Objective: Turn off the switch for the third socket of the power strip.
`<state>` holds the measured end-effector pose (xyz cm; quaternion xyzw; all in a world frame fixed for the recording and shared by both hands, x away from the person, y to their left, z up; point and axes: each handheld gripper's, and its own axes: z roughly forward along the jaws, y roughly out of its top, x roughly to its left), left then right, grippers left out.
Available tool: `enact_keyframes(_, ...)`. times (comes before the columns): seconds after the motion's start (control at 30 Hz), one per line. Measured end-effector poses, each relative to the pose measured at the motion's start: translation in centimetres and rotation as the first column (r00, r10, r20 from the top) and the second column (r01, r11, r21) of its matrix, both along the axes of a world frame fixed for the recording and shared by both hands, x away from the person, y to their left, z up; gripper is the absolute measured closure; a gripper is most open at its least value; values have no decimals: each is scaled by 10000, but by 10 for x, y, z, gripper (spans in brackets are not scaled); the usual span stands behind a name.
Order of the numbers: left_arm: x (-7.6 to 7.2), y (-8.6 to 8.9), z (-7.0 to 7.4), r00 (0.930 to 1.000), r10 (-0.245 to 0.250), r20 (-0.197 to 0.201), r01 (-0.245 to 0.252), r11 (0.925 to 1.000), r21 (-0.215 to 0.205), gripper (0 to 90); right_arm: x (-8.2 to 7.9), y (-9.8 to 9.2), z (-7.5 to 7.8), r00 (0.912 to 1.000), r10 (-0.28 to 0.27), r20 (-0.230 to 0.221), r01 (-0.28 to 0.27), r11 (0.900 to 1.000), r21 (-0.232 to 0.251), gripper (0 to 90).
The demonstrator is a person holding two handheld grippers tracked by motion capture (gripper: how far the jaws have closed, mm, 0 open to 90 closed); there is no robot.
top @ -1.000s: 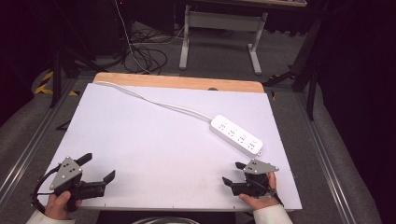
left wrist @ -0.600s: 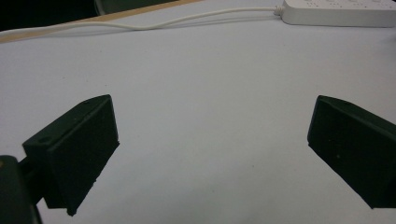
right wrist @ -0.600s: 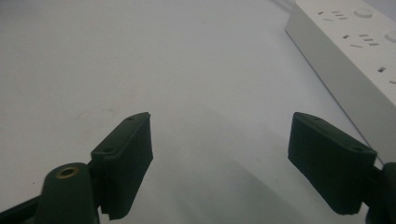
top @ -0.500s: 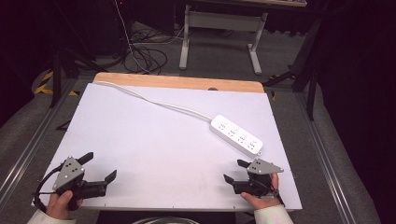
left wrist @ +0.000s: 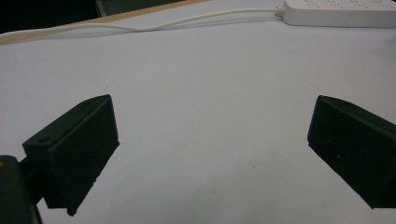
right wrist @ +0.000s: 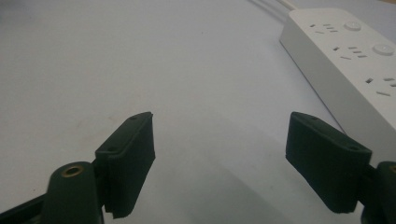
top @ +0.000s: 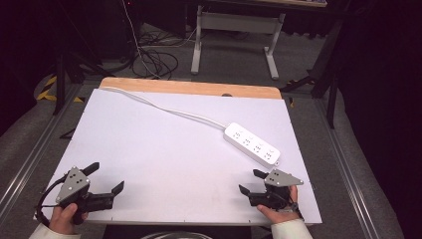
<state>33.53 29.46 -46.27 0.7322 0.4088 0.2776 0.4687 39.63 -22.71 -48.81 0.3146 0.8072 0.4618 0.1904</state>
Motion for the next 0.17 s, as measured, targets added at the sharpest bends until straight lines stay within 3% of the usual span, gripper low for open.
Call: enact_keyframes(0.17,0,0,0,10000,5,-18,-5,10000,24,24,0,0,0,10000,-36,1,36,10000,18,248)
